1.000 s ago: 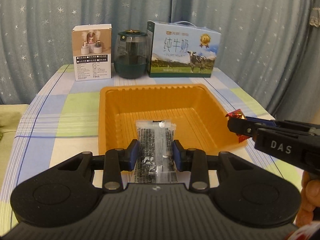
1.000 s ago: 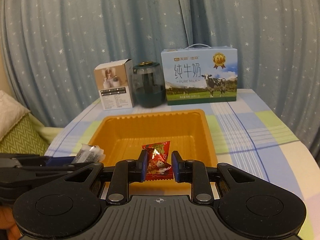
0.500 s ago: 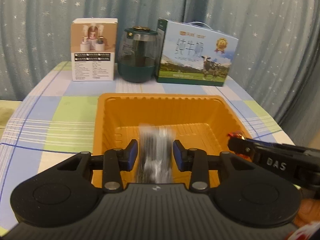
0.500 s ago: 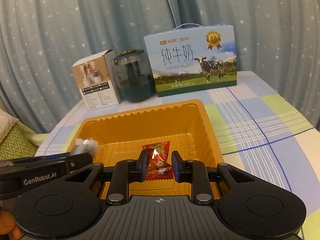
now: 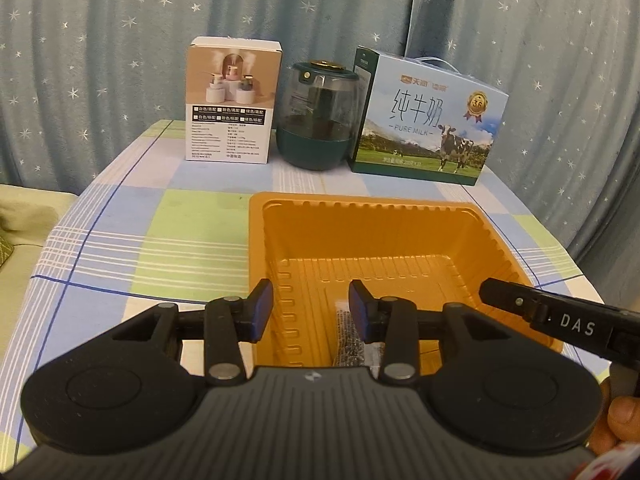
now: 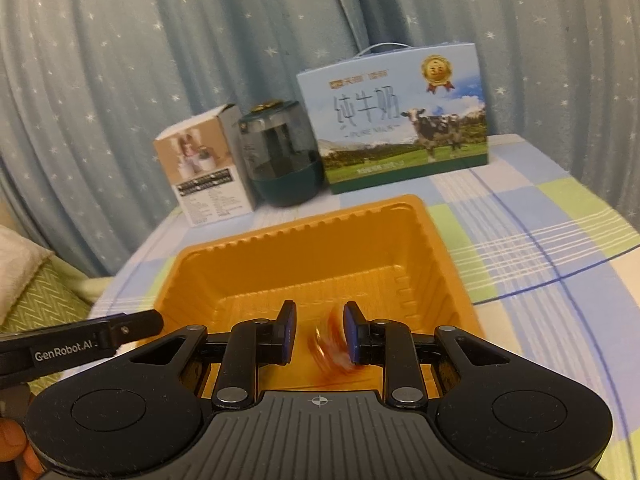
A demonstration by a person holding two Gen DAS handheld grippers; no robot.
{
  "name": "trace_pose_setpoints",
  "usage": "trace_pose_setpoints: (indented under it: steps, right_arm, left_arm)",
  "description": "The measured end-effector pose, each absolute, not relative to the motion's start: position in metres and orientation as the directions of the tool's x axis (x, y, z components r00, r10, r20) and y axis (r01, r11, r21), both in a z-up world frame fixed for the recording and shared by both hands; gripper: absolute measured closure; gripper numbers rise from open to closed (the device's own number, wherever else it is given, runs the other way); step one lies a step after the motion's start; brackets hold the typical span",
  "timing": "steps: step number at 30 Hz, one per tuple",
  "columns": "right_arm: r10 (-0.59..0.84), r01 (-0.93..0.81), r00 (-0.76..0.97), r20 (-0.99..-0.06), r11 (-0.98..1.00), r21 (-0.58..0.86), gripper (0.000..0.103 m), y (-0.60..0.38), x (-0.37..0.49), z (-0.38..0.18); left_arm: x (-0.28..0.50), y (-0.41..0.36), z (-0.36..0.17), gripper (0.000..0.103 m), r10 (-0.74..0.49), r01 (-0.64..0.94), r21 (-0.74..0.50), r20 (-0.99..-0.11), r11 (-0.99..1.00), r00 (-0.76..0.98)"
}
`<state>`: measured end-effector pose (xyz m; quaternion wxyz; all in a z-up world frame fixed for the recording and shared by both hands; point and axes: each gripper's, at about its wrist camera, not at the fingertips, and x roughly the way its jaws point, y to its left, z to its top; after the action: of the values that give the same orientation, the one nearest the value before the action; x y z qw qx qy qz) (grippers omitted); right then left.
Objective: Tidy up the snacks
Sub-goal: 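Open both tools to drop the seaweed pack and red candy into the tray, then move both tools back to the snack pile and grasp a red packet with the right tool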
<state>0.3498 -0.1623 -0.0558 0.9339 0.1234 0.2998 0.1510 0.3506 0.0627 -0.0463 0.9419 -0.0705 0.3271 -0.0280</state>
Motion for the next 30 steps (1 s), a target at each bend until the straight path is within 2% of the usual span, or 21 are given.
trace_pose_setpoints:
  steps: [2,15,30]
  right_arm:
    - [0.357,-0.202,0.783,-0.510,0.921,0.334,0.042,-0.164,0.348,-0.056]
    - [0.280,-0.154,0.852,-0.443,0.942,0.299,0.041,-0.188,0.319,-0.037]
    - [0.244,-0.136,0.869,-0.430,0.954,0.266,0.041,-0.213,0.238,-0.021]
  left_arm:
    - [0.347,0.063,-0.045,0.063,-0.099,0.009,-0.148,-0.611,0.989,0.786]
    - [0.309,0.063,-0.038,0.060,-0.099,0.001,-0.165,-0.591,0.986,0.801]
    - [0.223,0.032,-0.045,0.056,-0.140,0.052,-0.164,-0.588,0.985,0.796]
